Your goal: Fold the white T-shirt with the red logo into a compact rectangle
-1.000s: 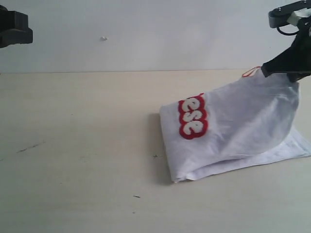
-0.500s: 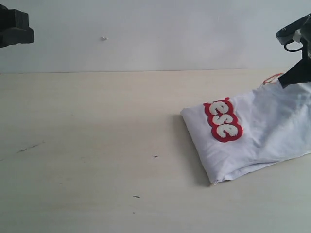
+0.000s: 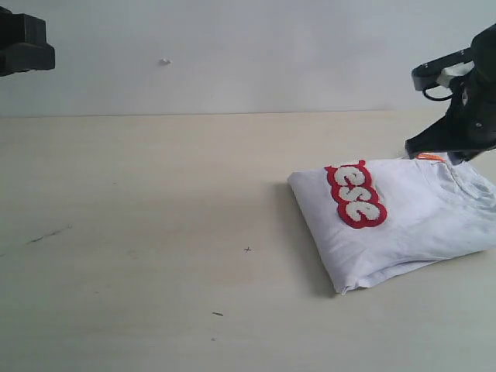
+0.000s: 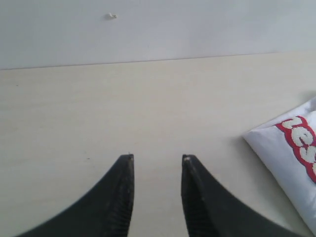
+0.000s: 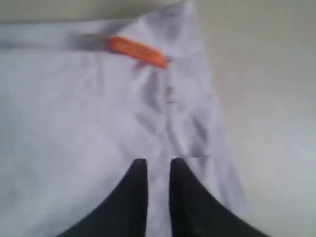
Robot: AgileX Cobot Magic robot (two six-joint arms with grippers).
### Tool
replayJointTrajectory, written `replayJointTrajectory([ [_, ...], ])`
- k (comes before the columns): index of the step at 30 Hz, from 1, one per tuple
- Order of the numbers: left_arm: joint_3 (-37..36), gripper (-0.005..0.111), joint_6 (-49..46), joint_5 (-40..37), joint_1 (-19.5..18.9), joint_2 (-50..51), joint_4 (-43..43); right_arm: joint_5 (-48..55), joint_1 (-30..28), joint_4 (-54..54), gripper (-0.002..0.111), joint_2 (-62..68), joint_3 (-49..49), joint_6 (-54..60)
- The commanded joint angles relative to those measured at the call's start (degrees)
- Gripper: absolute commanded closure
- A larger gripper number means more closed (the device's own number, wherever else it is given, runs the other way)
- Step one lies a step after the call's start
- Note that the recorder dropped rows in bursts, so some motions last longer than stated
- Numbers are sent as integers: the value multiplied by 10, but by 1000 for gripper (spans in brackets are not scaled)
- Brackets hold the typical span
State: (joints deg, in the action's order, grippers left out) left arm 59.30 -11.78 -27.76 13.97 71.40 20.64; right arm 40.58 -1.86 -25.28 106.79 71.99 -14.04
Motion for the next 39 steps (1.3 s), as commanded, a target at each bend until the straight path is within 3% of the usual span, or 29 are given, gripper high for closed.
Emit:
replayJointTrajectory([
  [1,-2,73,-8,-11,-2,0,8,27,-1,227,108,24,4,231],
  [4,-2,73,-20,-16,-1,0,19,60,5,296,108,45,4,306],
  [16,-2,73,-43,-27,-1,-8,40,47,124,297,108,135,4,292],
  [22,-2,73,-43,-24,-1,-12,47,26,190,398,108,140,4,298],
  [34,-2,73,-58,-27,20,-17,59,-82,307,463,108,143,9,290],
  [39,-2,73,-58,-27,20,-17,59,-38,312,461,108,160,58,273],
])
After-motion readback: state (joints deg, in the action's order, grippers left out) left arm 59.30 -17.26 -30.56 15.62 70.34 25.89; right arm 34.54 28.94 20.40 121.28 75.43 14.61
